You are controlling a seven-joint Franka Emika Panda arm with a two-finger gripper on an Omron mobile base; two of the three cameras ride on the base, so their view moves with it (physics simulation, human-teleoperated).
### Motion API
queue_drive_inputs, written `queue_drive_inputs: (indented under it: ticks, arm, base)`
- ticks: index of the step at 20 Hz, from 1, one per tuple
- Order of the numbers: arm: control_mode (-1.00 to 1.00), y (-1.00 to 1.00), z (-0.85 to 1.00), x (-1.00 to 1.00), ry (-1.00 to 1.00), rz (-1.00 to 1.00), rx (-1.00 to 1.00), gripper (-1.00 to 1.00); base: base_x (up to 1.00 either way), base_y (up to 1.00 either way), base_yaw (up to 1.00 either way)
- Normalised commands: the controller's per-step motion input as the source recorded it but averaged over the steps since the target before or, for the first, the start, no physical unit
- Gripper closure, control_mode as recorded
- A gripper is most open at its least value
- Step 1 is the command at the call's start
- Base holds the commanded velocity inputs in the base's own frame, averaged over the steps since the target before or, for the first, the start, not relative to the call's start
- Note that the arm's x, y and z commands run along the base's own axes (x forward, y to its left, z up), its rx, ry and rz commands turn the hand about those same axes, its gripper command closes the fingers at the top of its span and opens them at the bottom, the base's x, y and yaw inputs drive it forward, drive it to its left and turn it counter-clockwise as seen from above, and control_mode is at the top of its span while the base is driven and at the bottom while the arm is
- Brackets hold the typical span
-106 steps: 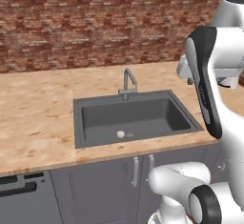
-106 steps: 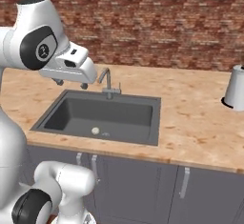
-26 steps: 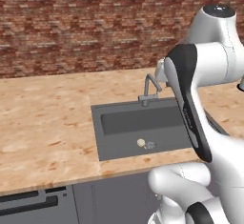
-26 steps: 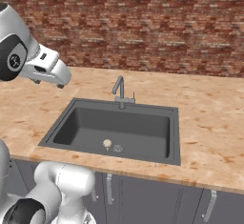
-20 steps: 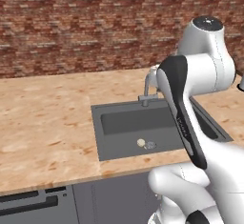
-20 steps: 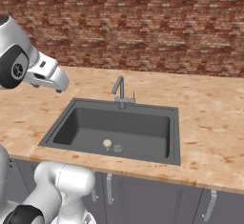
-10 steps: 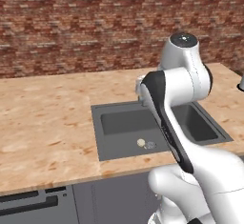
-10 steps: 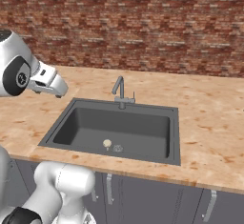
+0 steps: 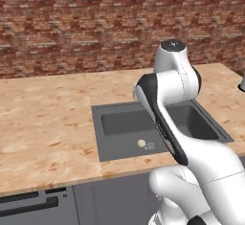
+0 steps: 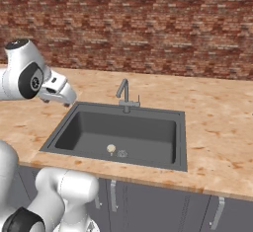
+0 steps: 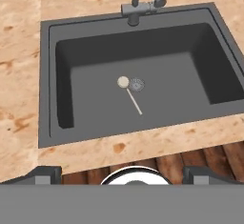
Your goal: Pick up the sponge and dish brush from the sink, and place them back in the cabinet, and close the cabinet door.
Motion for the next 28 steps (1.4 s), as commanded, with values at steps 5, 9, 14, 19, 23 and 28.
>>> queue_drive_inputs:
  ticks: [5,9,14,19,23,28]
  arm:
    - [-1.0,-0.03,-0.33,0.3,0.07,0.0,-0.03,-1.0]
    - [-1.0,-0.12,-0.35,0.26,0.07,0.0,-0.03,-1.0]
    - [-1.0,-0.16,-0.39,0.26,0.04,0.0,0.0,-1.0]
    - [-1.0,-0.14,-0.4,0.18,0.0,0.0,0.0,-1.0]
    - [-1.0,-0.13,-0.38,0.11,0.0,0.0,0.0,-1.0]
    - [-1.0,-0.17,-0.34,0.1,0.0,0.0,0.0,-1.0]
  base:
    - [0.0,0.0,0.0]
    - [0.0,0.0,0.0]
    - [0.0,0.0,0.0]
    - [0.0,0.0,0.0]
    - [0.0,0.0,0.0]
    - [0.0,0.0,0.0]
